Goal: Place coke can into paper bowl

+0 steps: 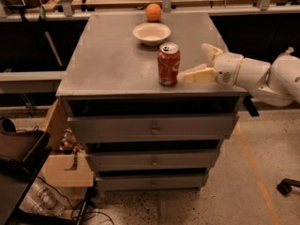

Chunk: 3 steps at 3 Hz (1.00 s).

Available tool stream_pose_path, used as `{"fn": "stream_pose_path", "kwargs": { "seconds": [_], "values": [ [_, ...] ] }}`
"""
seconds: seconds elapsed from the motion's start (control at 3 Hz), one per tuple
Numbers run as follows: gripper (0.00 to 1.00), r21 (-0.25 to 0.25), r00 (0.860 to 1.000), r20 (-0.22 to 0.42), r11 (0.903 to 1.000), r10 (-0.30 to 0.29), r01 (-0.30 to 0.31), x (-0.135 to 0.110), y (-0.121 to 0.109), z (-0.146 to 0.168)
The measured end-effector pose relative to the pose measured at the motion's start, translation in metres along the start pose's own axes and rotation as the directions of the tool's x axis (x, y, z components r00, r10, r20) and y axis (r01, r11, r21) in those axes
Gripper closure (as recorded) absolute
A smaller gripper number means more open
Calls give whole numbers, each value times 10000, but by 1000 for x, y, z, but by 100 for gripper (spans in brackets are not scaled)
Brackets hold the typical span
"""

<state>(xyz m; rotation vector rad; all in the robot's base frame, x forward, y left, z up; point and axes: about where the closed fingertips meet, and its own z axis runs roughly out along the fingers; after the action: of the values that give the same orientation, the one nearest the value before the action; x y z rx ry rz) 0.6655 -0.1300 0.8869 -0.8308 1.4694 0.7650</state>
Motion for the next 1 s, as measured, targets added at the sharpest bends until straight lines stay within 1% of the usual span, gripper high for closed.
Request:
{"fn": "stream_pose_path", "kwargs": {
  "seconds": [0.33,0.67,1.0],
  "values": [
    [0,-192,9997,-222,9997,111,-115,2,0,15],
    [0,-465,9985,-513,9987,177,-201,2,3,37],
    [18,-737,9976,-672,9972,-173,123,-9,14,62]
  ]
}}
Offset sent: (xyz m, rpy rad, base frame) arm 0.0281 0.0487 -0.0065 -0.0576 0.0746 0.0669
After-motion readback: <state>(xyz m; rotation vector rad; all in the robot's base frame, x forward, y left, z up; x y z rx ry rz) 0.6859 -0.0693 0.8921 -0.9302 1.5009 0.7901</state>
